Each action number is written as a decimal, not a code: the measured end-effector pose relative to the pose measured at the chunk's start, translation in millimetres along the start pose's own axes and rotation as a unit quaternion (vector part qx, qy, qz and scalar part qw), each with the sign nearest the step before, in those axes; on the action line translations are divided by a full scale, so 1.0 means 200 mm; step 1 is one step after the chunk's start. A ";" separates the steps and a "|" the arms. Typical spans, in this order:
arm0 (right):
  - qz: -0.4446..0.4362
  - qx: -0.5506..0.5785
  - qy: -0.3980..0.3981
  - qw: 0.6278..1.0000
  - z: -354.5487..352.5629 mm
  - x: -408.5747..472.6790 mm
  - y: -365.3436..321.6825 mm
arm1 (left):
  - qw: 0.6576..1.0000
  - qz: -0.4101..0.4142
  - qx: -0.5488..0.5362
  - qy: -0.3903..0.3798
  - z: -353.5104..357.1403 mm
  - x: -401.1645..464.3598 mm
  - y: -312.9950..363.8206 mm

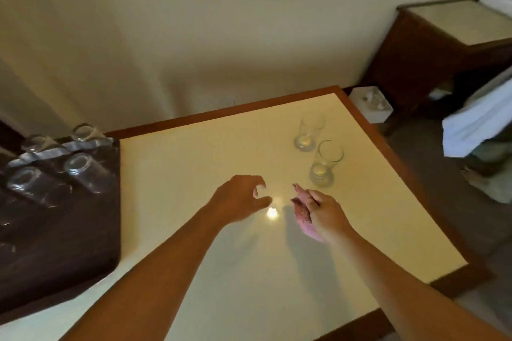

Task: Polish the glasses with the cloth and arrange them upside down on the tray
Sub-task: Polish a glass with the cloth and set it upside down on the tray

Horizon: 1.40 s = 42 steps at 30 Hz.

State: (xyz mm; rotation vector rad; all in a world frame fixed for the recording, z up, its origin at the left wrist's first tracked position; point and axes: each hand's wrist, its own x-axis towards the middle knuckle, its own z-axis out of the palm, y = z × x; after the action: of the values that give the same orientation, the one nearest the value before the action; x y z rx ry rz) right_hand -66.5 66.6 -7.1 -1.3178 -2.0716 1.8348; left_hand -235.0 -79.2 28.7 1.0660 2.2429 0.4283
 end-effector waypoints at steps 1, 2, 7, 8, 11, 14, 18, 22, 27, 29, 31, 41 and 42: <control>-0.033 -0.038 0.000 0.999 -0.12 0.01 0.05 | 0.999 0.000 -0.043 0.009 0.07 0.08 0.11; -0.083 -0.116 0.005 0.990 -0.26 0.02 0.10 | 0.997 0.004 -0.078 0.018 0.16 0.17 0.24; -0.241 -0.386 0.027 0.890 -0.68 0.18 0.41 | 0.968 -0.044 -0.229 0.098 0.45 0.51 0.63; -0.239 -0.420 0.018 0.875 -0.72 0.21 0.47 | 0.958 -0.063 -0.254 0.114 0.49 0.56 0.65; -0.216 -0.411 0.026 0.885 -0.74 0.24 0.60 | 0.938 -0.093 -0.299 0.151 0.59 0.70 0.67; -0.171 -0.347 0.108 0.916 -0.70 0.22 0.64 | 0.924 -0.088 -0.329 0.177 0.67 0.77 0.67; -0.127 -0.370 0.137 0.910 -0.67 0.25 0.69 | 0.922 -0.059 -0.334 0.187 0.70 0.84 0.70; -0.221 -0.407 0.128 0.877 -0.73 0.33 0.70 | 0.899 -0.076 -0.389 0.184 0.70 0.85 0.72; -0.180 -0.194 0.128 0.956 -0.74 0.36 0.50 | 0.696 -0.184 -0.670 0.180 0.57 0.65 0.71; -0.166 -0.073 0.105 0.978 -0.65 0.31 0.32 | 0.667 -0.179 -0.704 0.167 0.48 0.52 0.66; -0.227 -0.023 0.057 0.972 -0.54 0.21 0.11 | 0.677 -0.144 -0.702 0.170 0.39 0.39 0.61; -0.439 -0.128 -0.021 0.889 0.28 -0.28 -0.46 | 0.687 0.004 -0.679 0.261 -0.05 -0.24 0.42; -0.445 -0.119 -0.022 0.887 0.30 -0.33 -0.51 | 0.692 0.007 -0.673 0.260 -0.09 -0.30 0.39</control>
State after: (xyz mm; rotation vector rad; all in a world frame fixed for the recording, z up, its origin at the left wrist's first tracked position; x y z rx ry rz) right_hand -113.3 -12.5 91.7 -0.1982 -2.3675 1.2149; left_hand -171.1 -77.8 107.0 0.0993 1.4997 2.1376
